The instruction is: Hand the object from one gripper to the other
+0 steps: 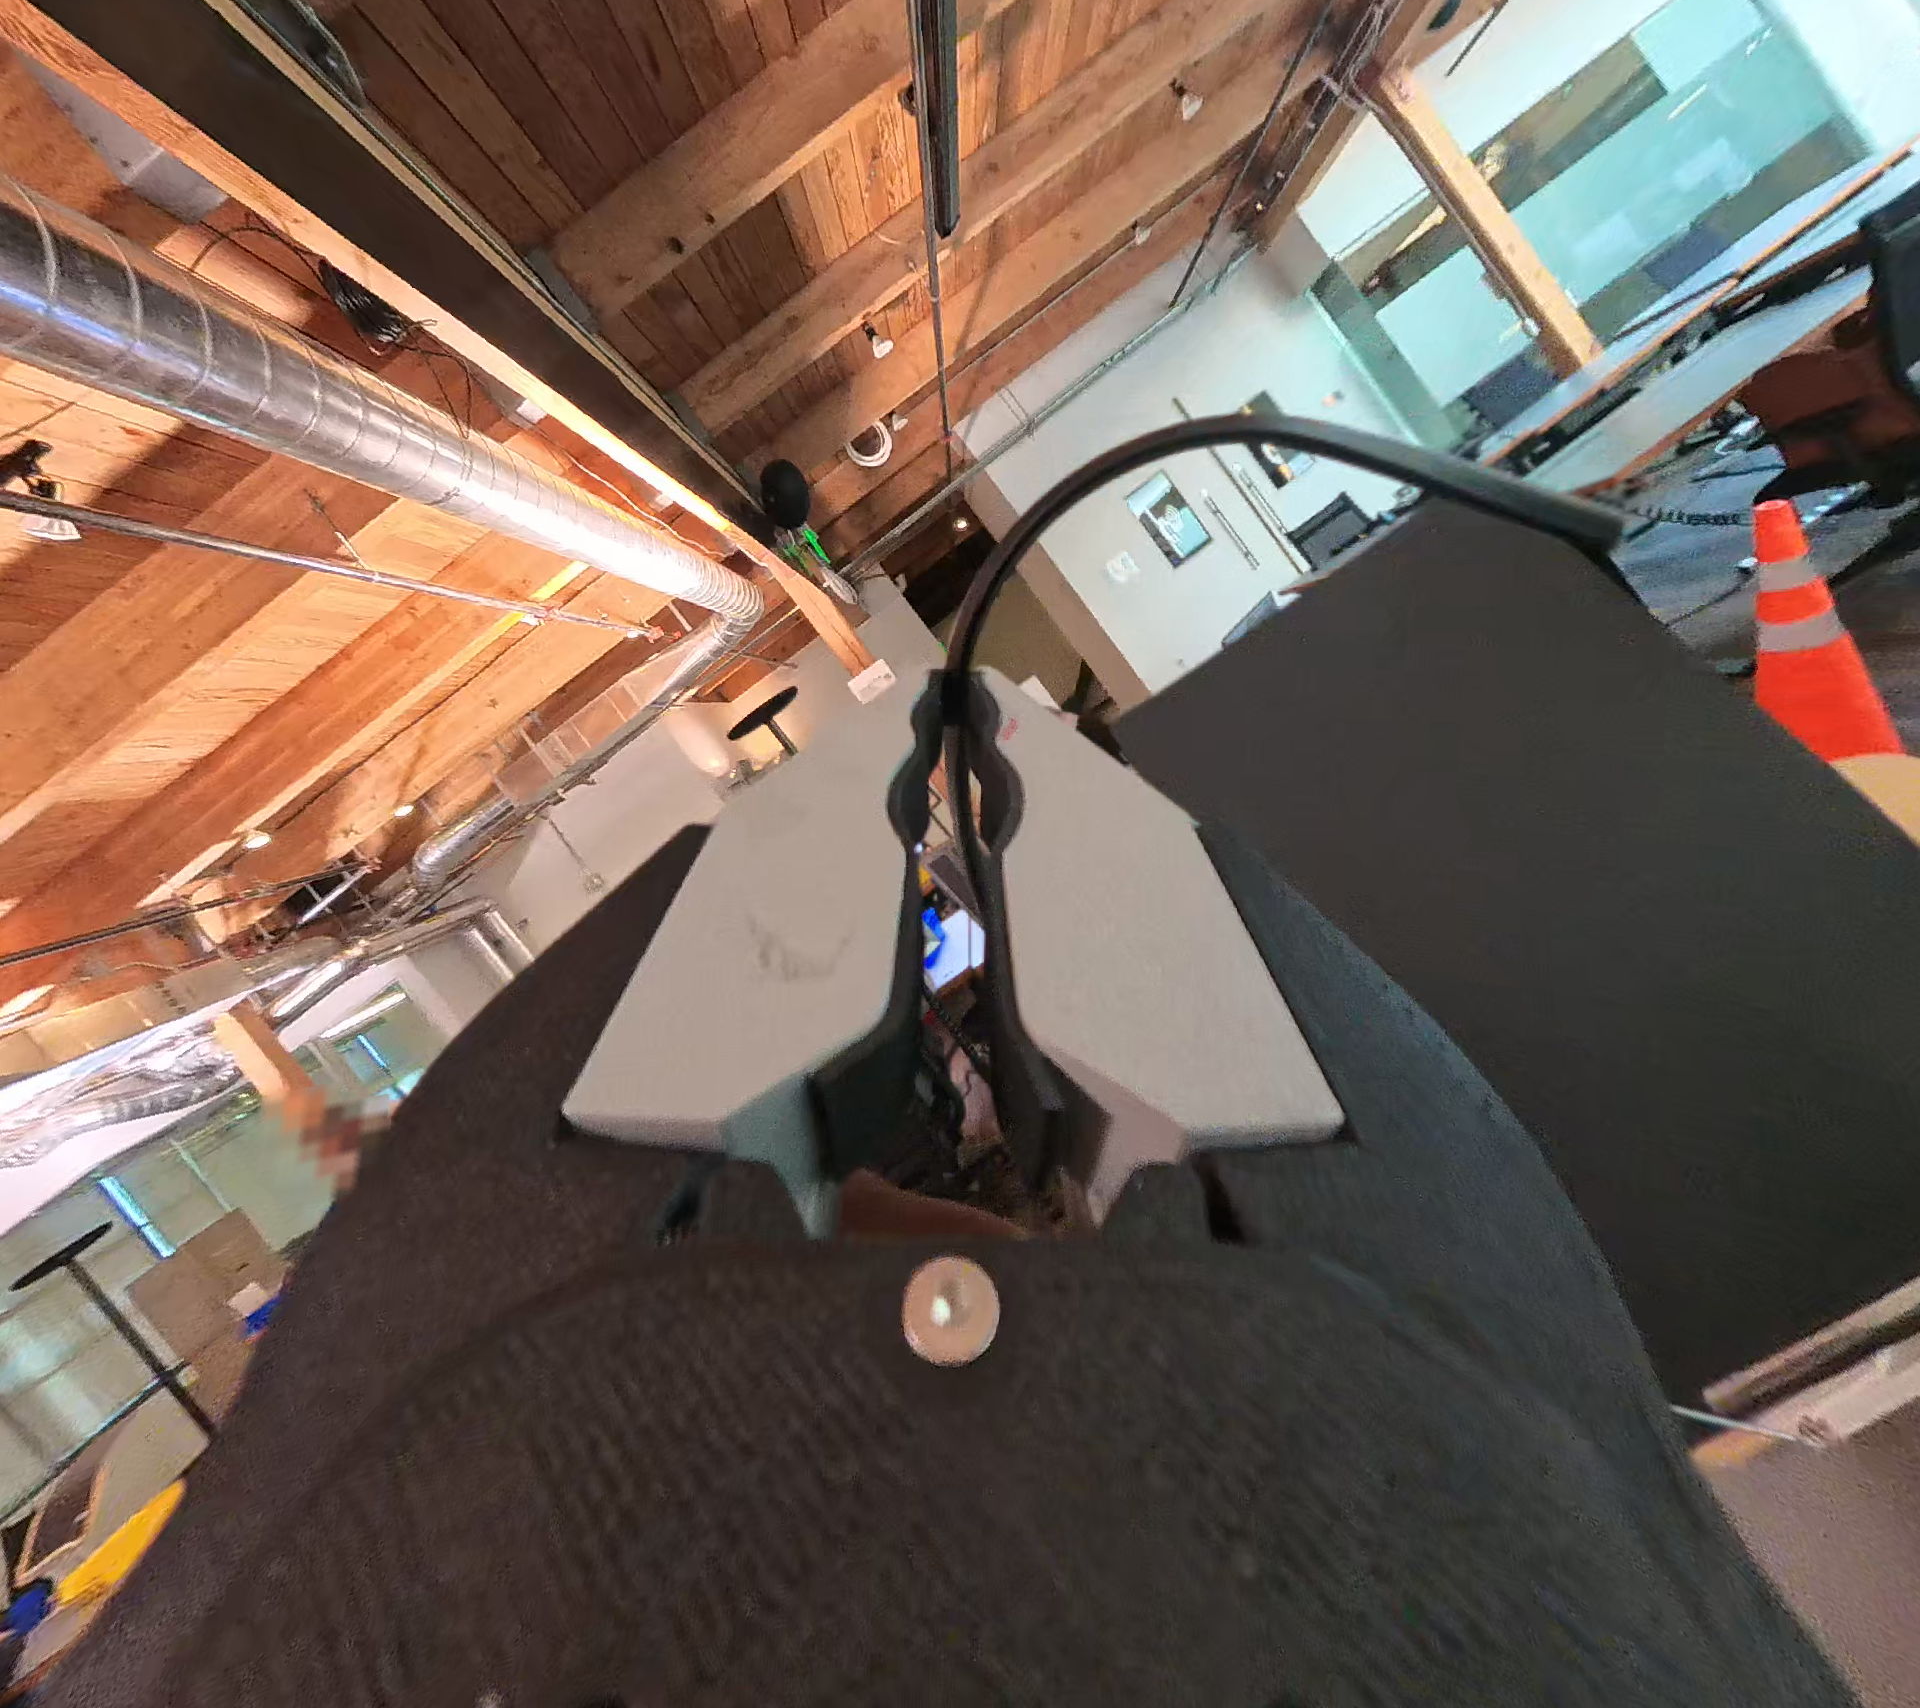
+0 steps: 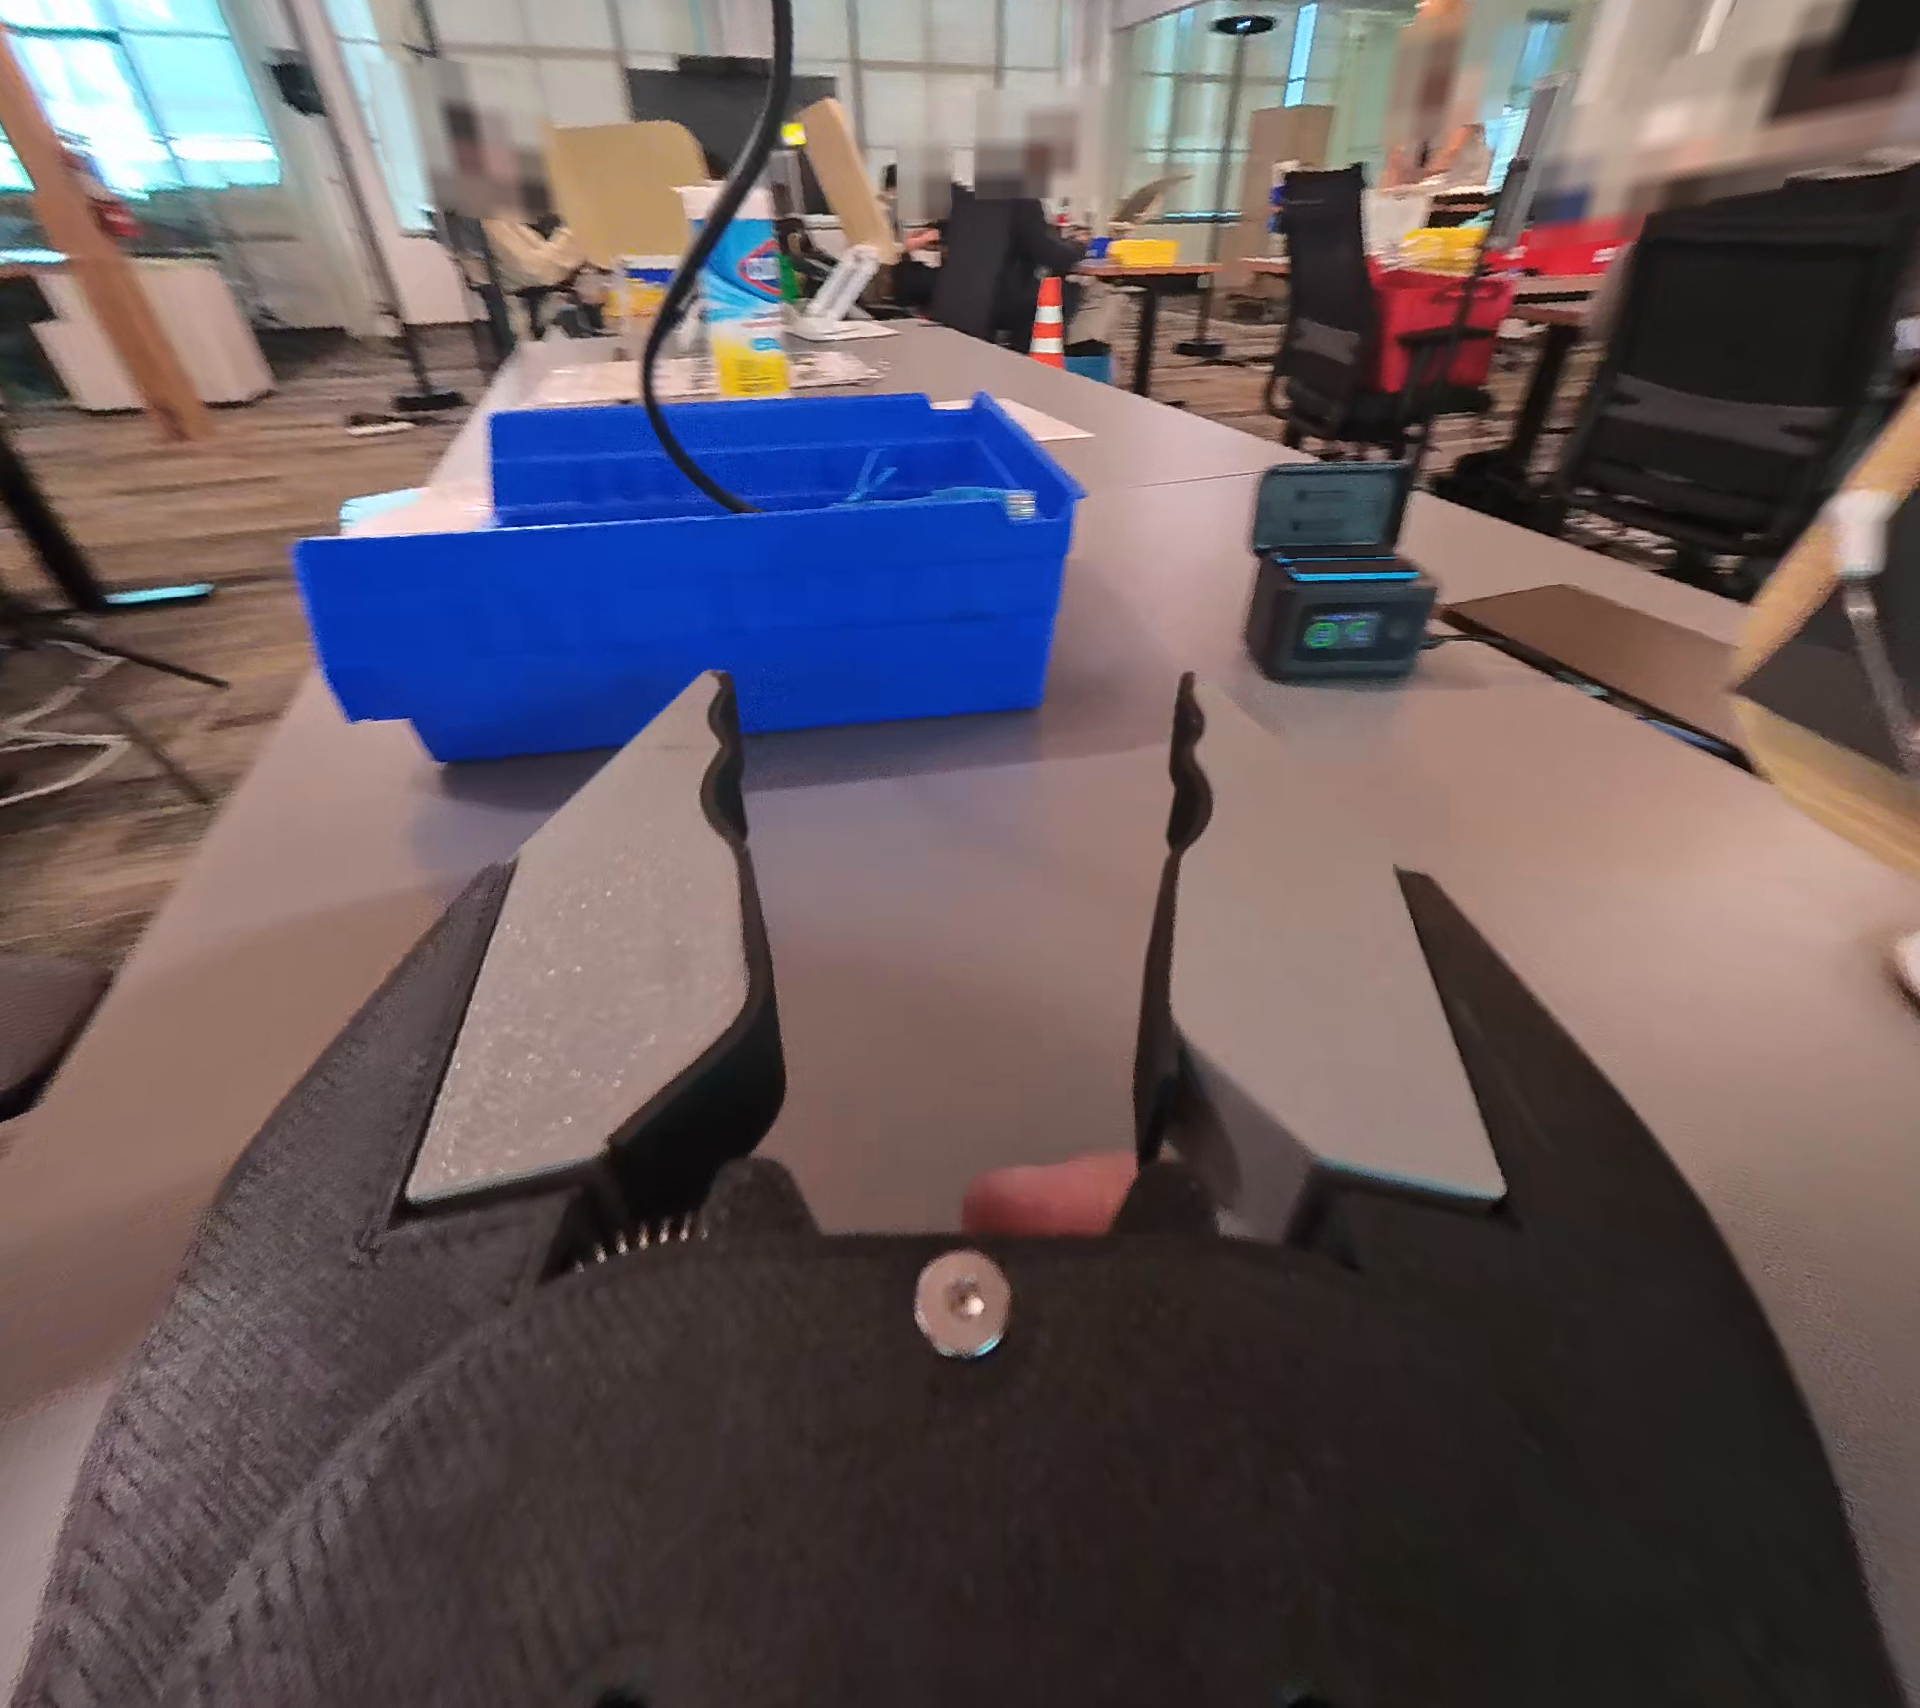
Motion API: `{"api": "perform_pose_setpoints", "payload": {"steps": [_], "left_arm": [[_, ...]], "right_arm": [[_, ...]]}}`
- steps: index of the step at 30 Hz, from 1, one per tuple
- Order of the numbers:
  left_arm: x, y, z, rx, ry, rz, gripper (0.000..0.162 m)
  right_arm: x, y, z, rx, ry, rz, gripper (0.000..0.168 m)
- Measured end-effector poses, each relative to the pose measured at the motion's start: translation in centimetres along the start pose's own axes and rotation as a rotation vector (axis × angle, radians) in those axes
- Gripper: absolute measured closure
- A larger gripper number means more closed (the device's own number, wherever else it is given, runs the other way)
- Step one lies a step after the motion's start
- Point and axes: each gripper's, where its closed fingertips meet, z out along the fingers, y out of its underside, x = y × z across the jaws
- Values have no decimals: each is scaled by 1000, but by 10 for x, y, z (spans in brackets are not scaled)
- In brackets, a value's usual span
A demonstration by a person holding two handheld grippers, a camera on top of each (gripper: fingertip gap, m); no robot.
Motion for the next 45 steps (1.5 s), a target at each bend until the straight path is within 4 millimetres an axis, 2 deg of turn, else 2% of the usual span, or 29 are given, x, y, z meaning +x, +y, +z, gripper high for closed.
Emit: {"api": "perform_pose_setpoints", "payload": {"steps": [4,7,11,15,18,22,25,28,31,32,33,34,36,39,42,45], "left_arm": [[31,18,5,-39,93,-65,162],[53,12,9,-32,141,-75,161],[87,-15,9,12,247,-141,161],[100,-58,3,86,300,-176,161],[91,-93,1,142,296,-224,161],[46,-136,4,235,179,-291,161],[31,-149,5,242,149,-330,161],[34,-149,3,223,148,-303,161],[49,-132,4,189,161,-279,161],[56,-121,5,169,167,-270,161],[63,-109,8,146,172,-261,161],[70,-96,11,122,179,-261,161],[82,-64,17,68,190,-266,161],[100,-5,24,-10,181,-290,161],[115,67,24,-86,137,-329,161],[142,145,12,-167,108,-320,161]], "right_arm": [[-16,10,9,-42,-70,25,84],[-27,17,16,-66,-92,10,77],[-34,13,20,-59,-85,-11,77],[-33,5,18,-26,-81,14,77],[-30,1,15,-8,-78,35,75],[-33,-1,14,-2,-87,31,75],[-40,-2,15,-4,-96,2,75],[-44,-7,14,14,-87,-33,72],[-45,-17,10,48,-76,-46,72],[-47,-20,7,60,-91,-41,82],[-51,-24,4,72,-112,-45,117],[-55,-28,-1,87,-142,-65,168],[-55,-36,-8,122,-155,-78,168],[-40,-36,-10,102,-125,-34,168],[-10,-19,-8,5,-28,31,163],[24,-3,-12,-78,126,13,156]]}}
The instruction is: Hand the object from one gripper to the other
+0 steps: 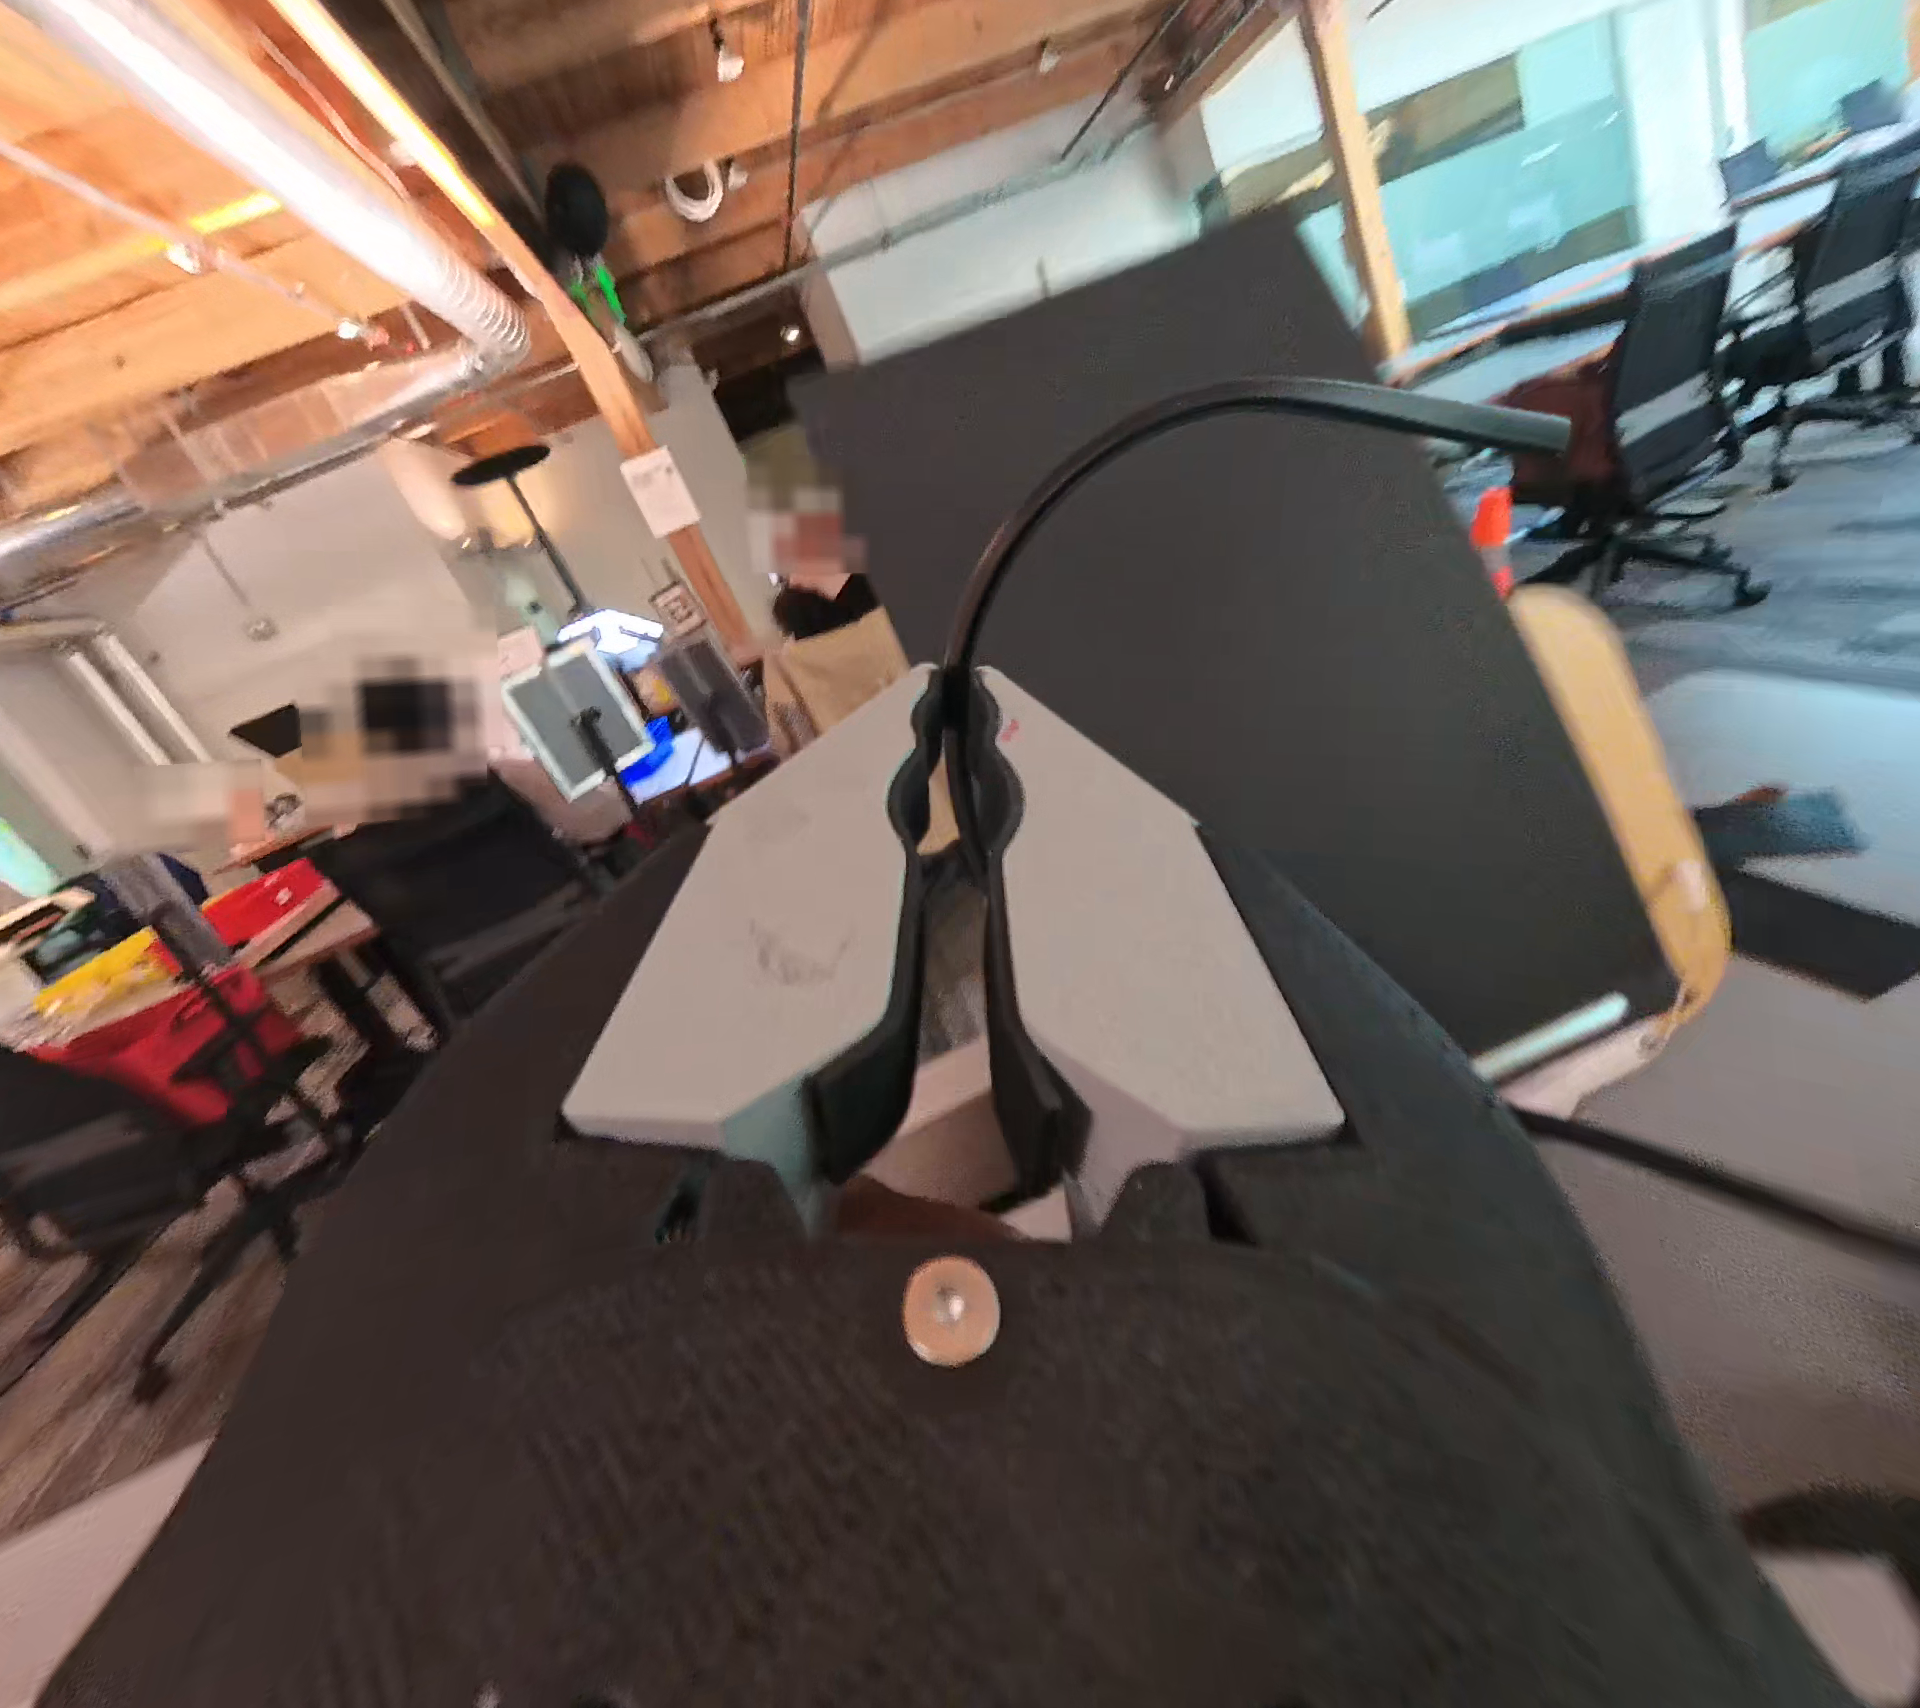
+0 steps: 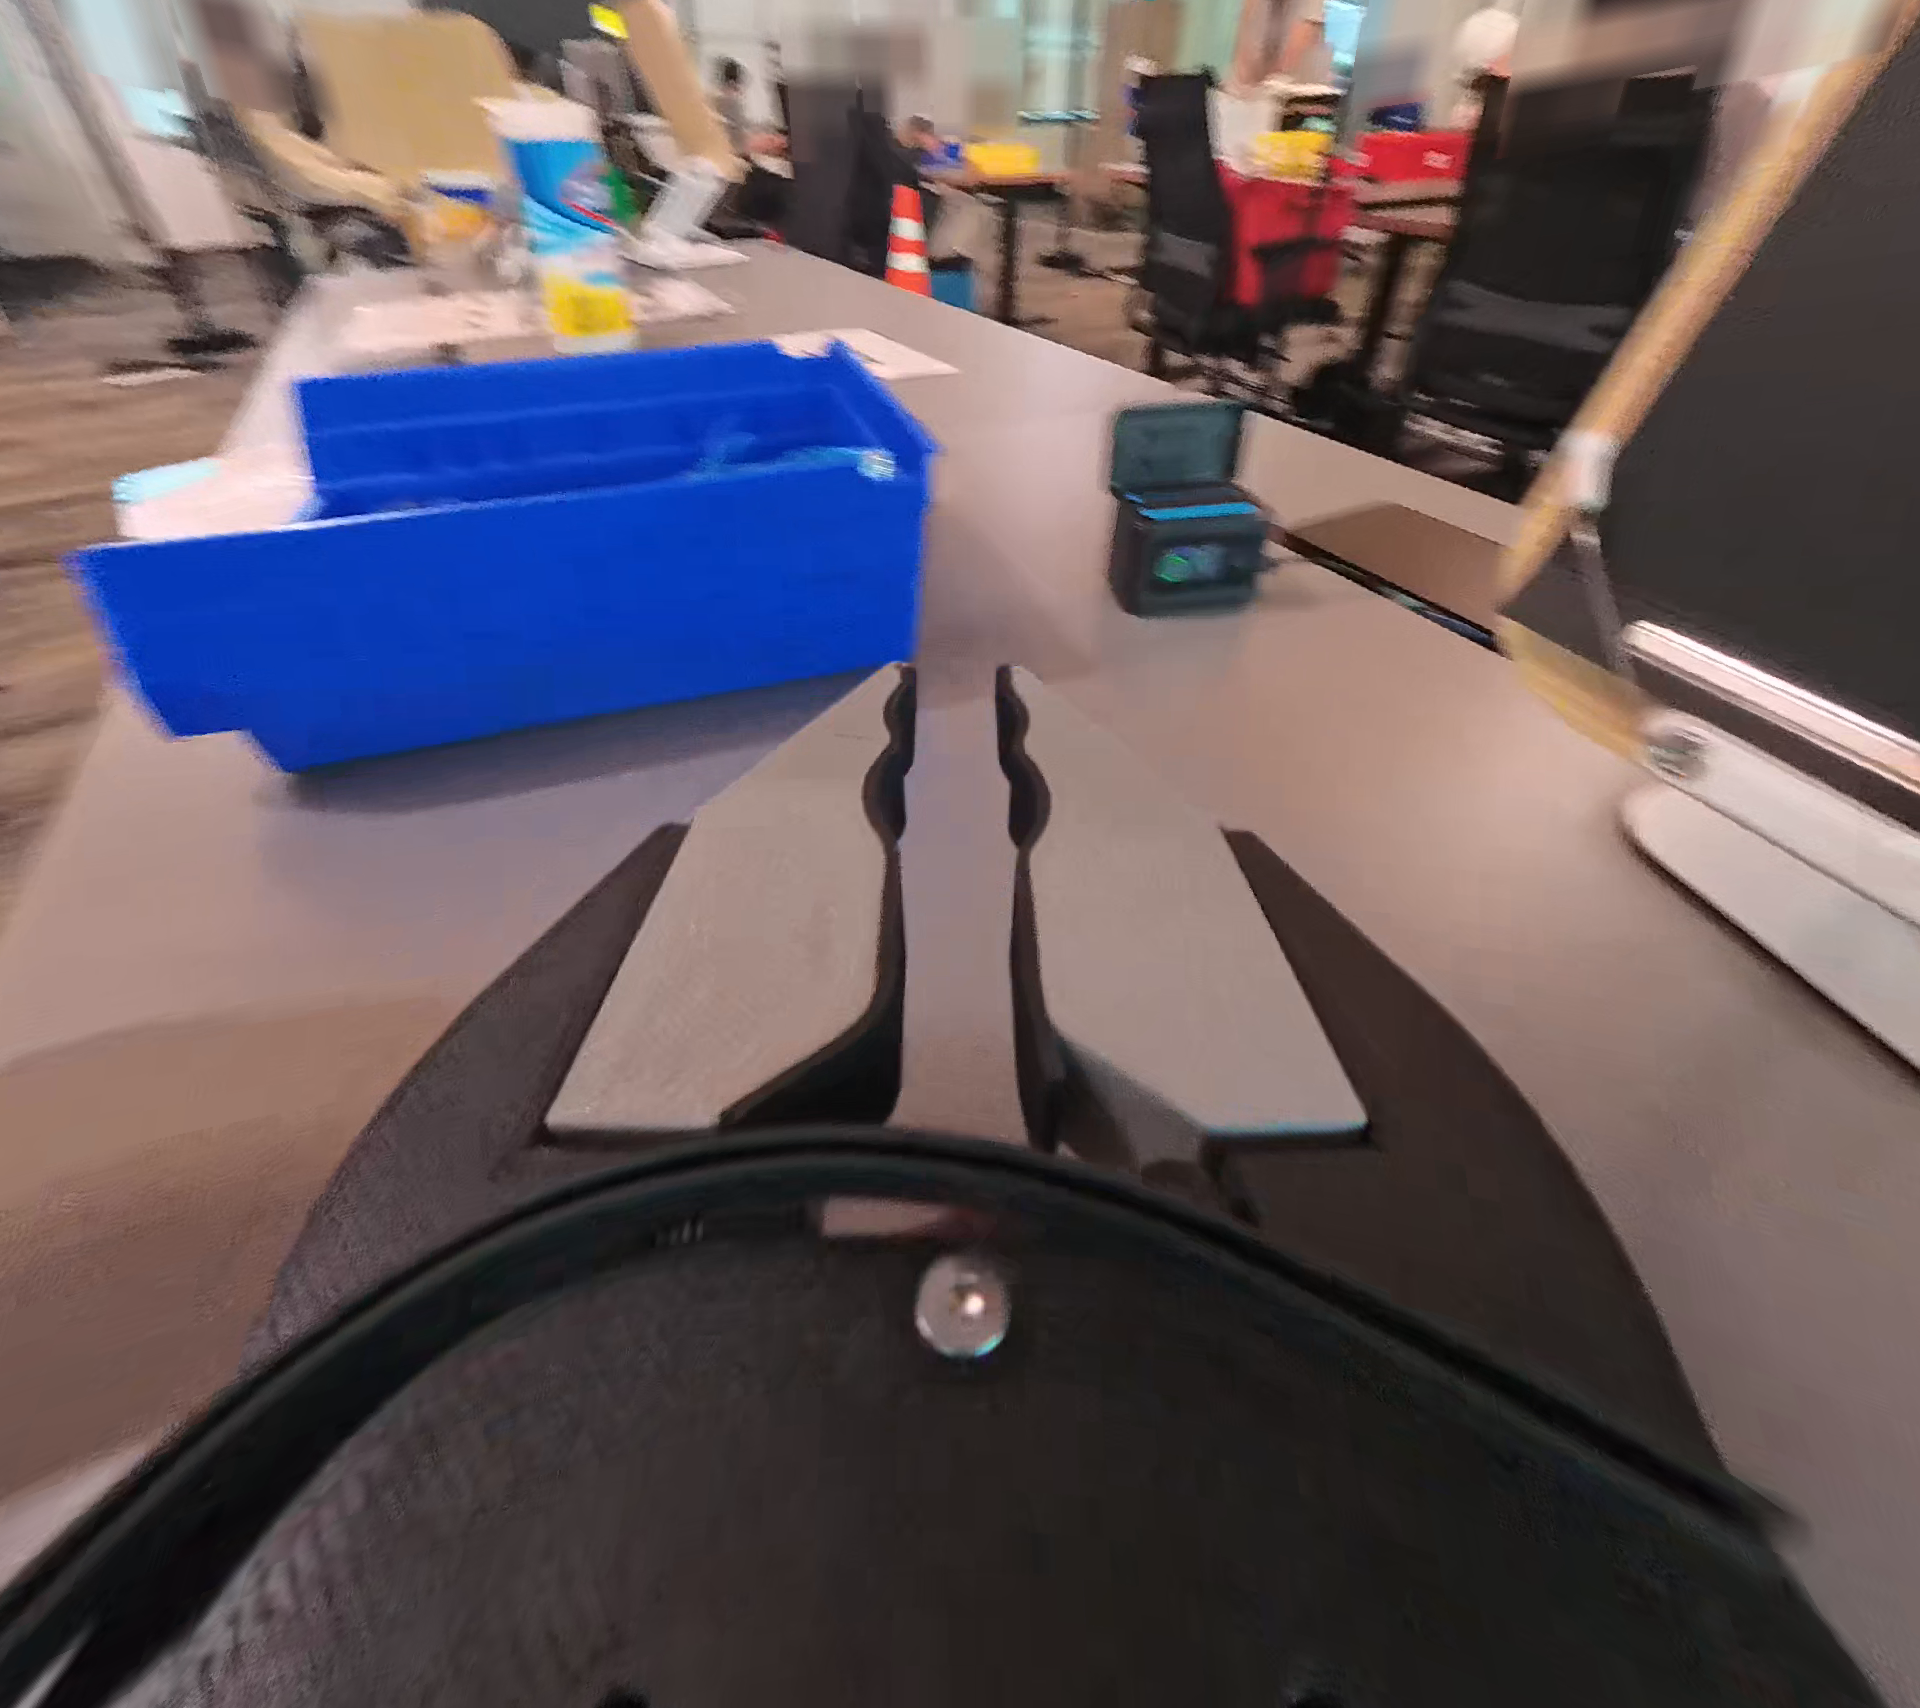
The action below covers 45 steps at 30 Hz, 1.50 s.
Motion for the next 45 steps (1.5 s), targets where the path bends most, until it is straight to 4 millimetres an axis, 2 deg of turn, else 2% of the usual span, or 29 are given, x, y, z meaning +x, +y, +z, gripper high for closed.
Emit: {"api": "perform_pose_setpoints", "payload": {"steps": [4,6,9,13,17,20,25,29,34,41,45], "left_arm": [[18,119,-7,-129,-46,4,161],[32,172,-12,-188,-38,-49,161],[57,223,-18,-217,1,-121,162],[93,267,-21,-280,90,-77,161],[108,280,-23,-288,136,-20,161],[106,279,-25,-278,139,-21,161],[114,296,-31,-330,185,-43,161],[114,304,-32,-352,167,-29,161],[108,317,-31,-389,120,19,162],[114,314,-32,-379,130,3,162],[126,304,-34,-363,178,-60,162]], "right_arm": [[52,4,-15,-25,277,-13,142],[72,8,-23,-55,393,-32,137],[96,17,-32,-137,531,-115,132],[109,33,-34,-242,598,-206,134],[108,42,-29,-280,586,-200,132],[105,46,-26,-311,583,-229,130],[96,55,-19,-356,548,-246,126],[88,60,-17,-390,516,-251,120],[79,60,-15,-382,469,-176,117],[78,74,-12,-429,449,-154,110],[65,77,-4,-429,372,-154,95]]}}
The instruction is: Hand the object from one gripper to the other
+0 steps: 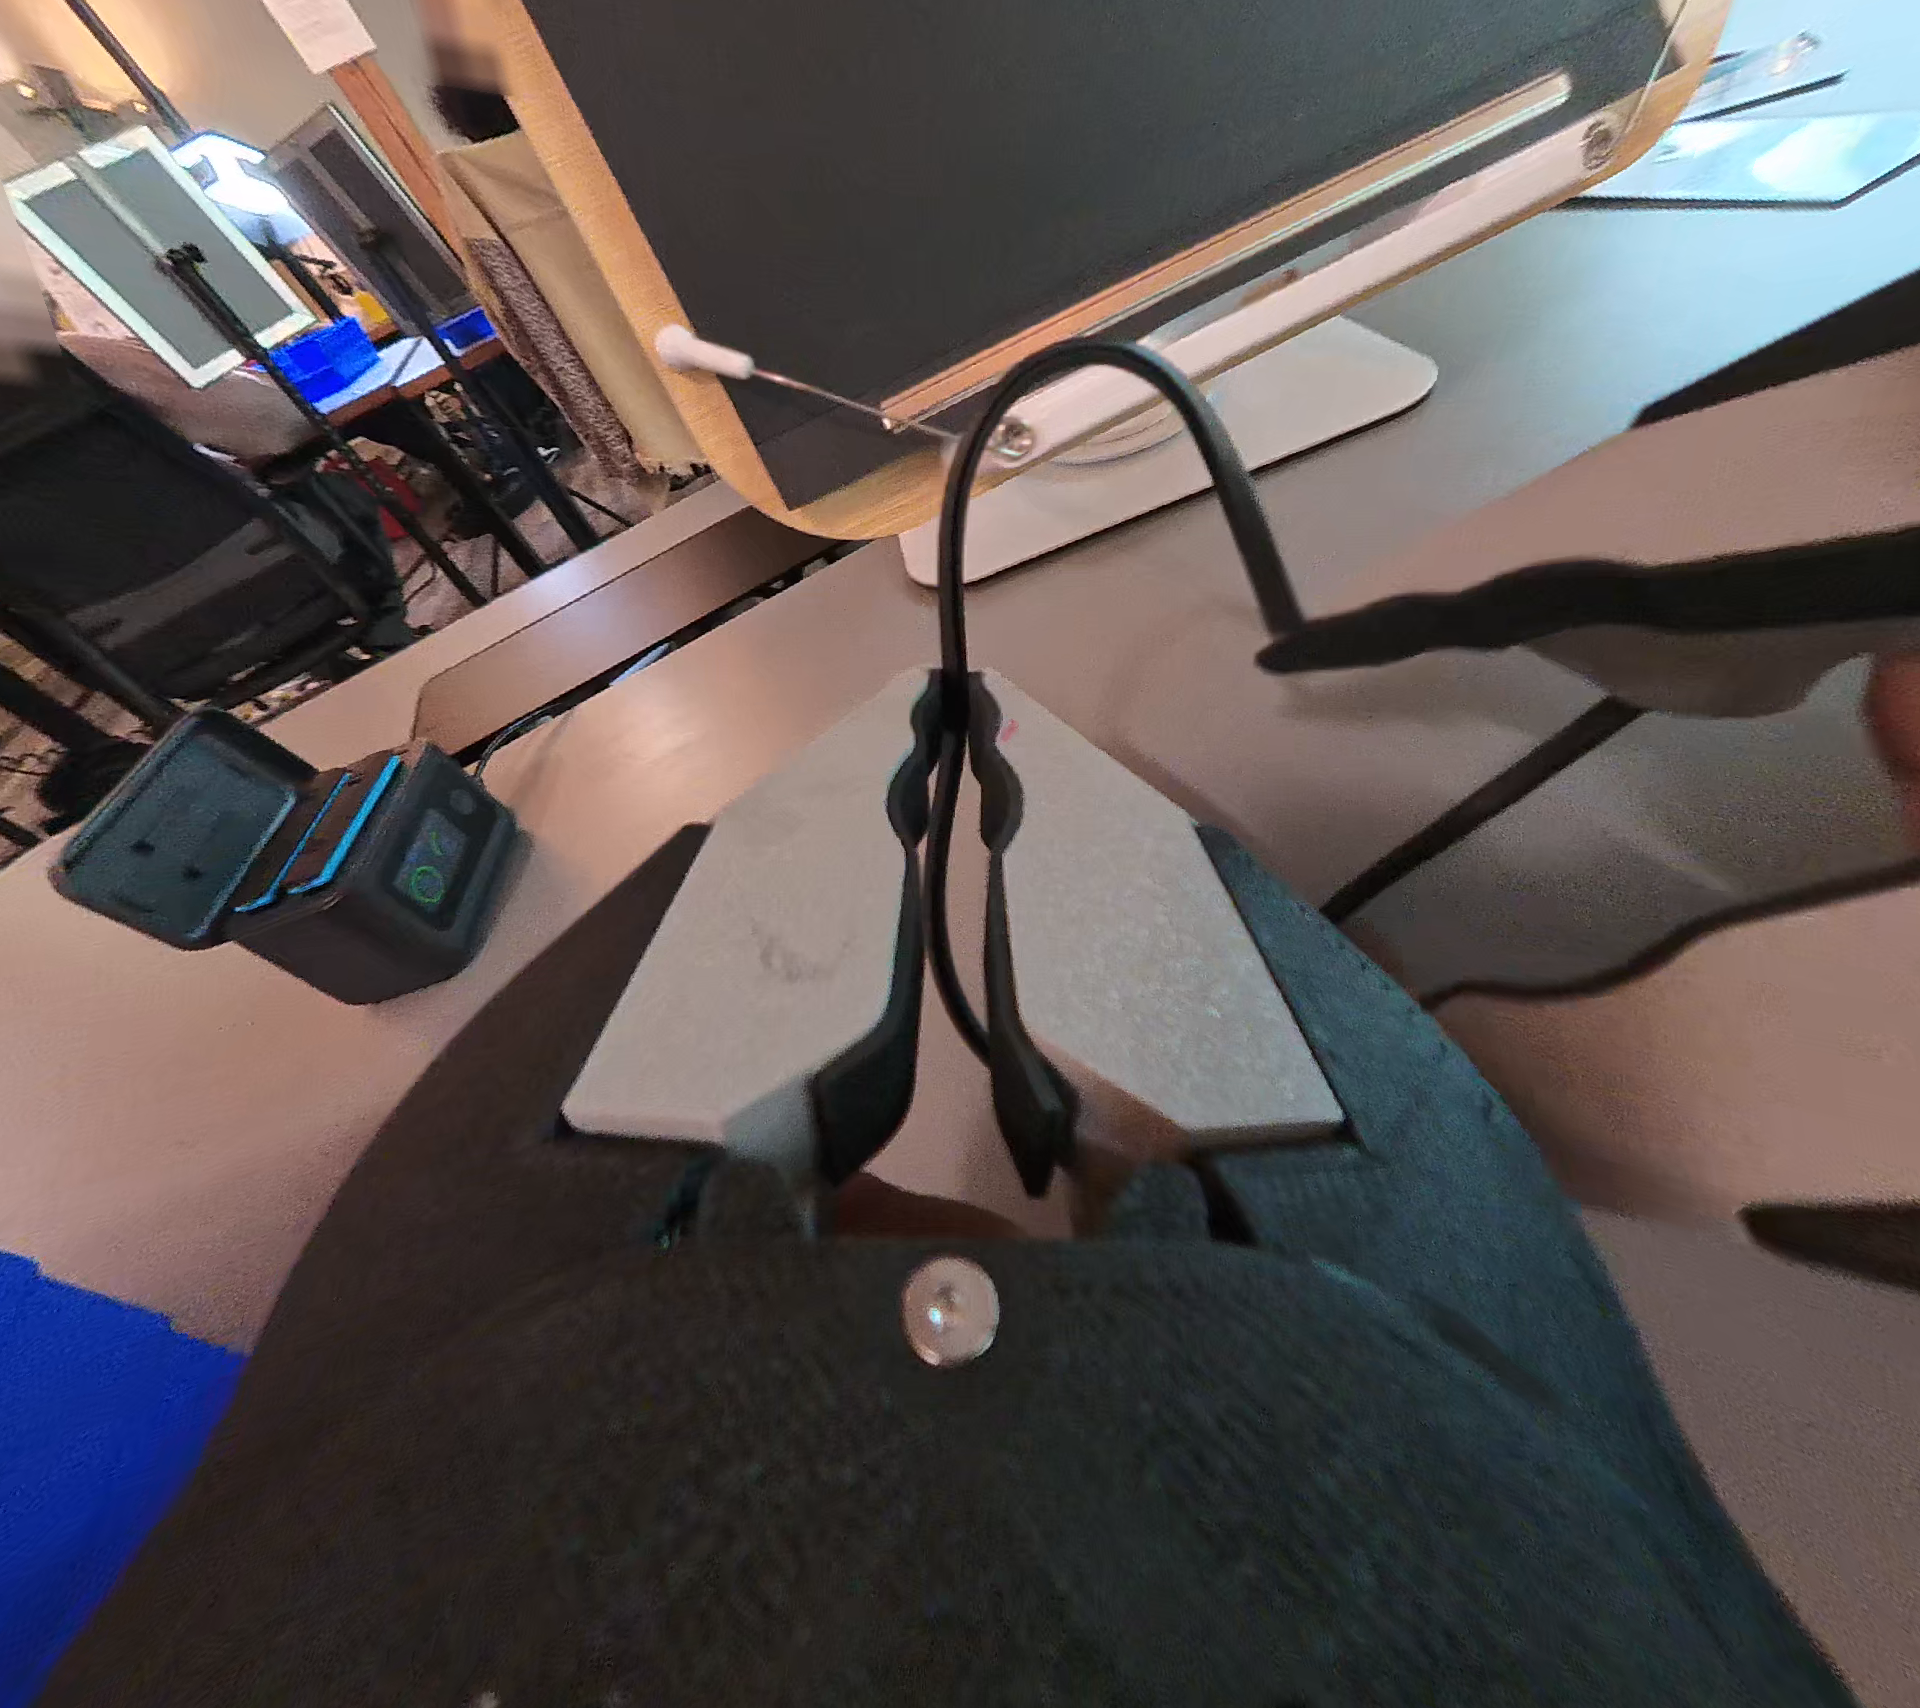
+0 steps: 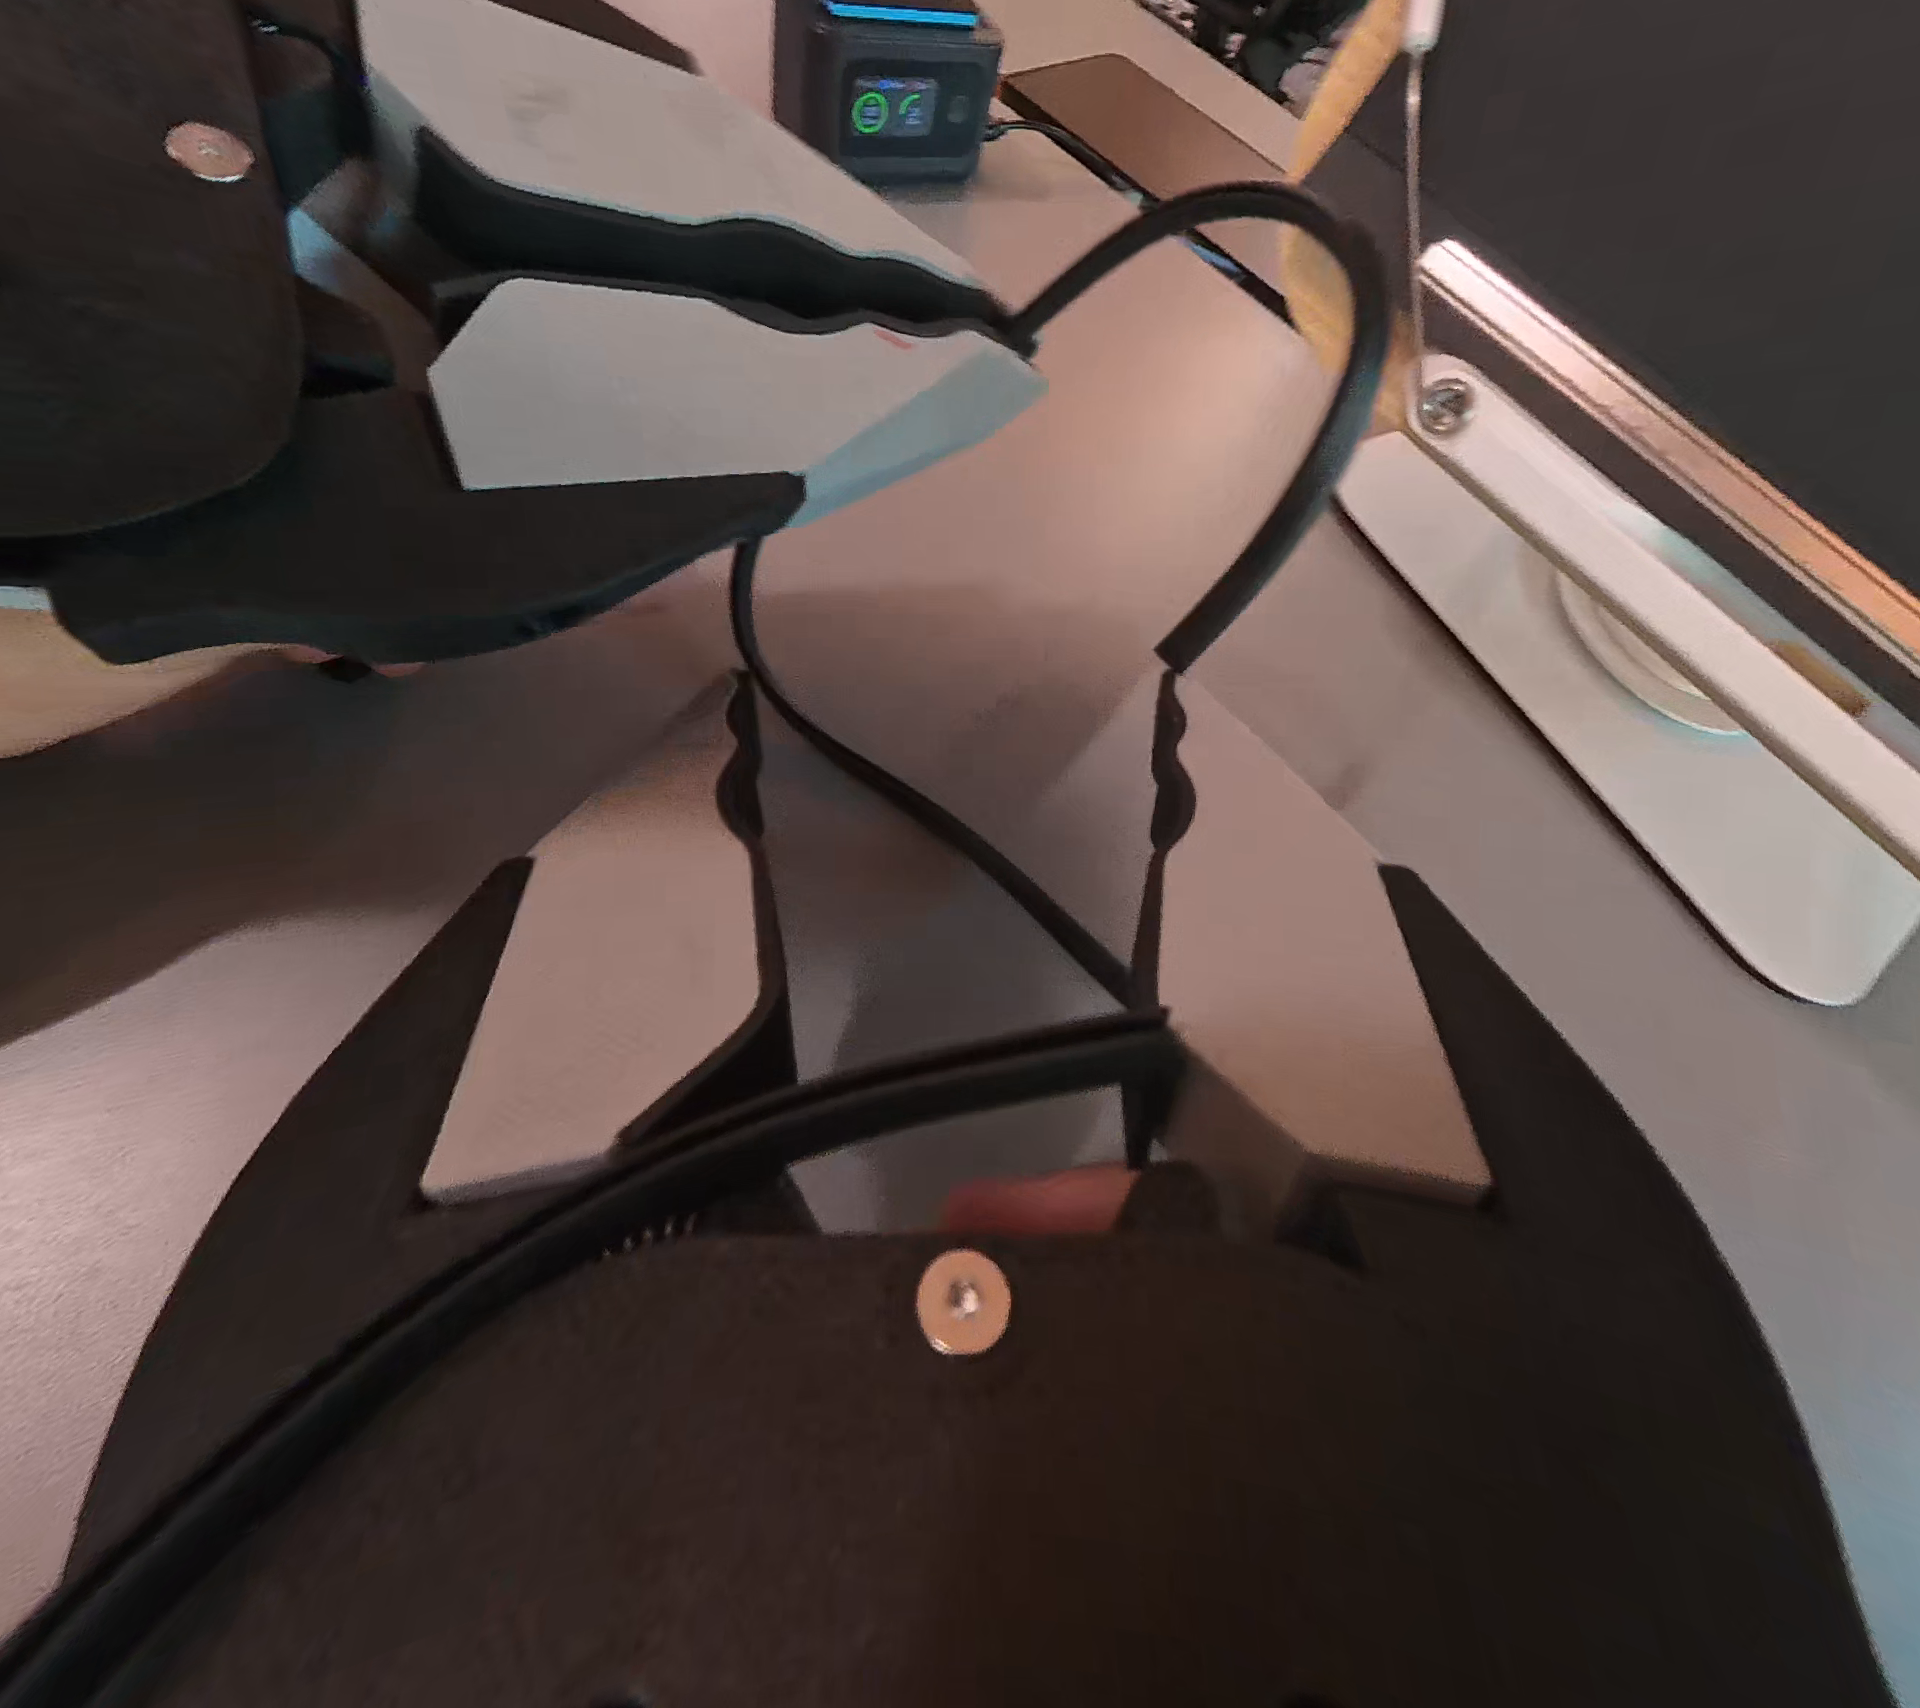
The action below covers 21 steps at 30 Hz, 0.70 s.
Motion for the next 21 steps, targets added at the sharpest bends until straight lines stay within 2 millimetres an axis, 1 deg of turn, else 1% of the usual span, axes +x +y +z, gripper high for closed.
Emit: {"api": "perform_pose_setpoints", "payload": {"steps": [4,6,8,10,12,15,18,20,21], "left_arm": [[6,-13,-8,34,40,-34,162],[14,-21,-13,51,101,-103,161],[23,-34,-20,95,193,-194,160],[27,-42,-26,117,250,-255,160],[33,-48,-31,128,308,-301,161],[36,-54,-35,146,371,-373,161],[32,-58,-37,156,408,-450,160],[33,-57,-38,145,448,-492,160],[33,-57,-39,142,462,-501,160]], "right_arm": [[-21,-1,1,-2,-104,-24,92],[-30,1,2,-10,-146,-30,91],[-37,2,3,-13,-171,-33,89],[-40,2,4,-14,-173,-49,91],[-39,1,5,-11,-149,-67,100],[-32,-2,4,0,-108,-70,134],[-25,-6,1,21,-103,-27,142],[-21,-7,-1,32,-116,9,151],[-20,-8,-2,39,-123,22,159]]}}
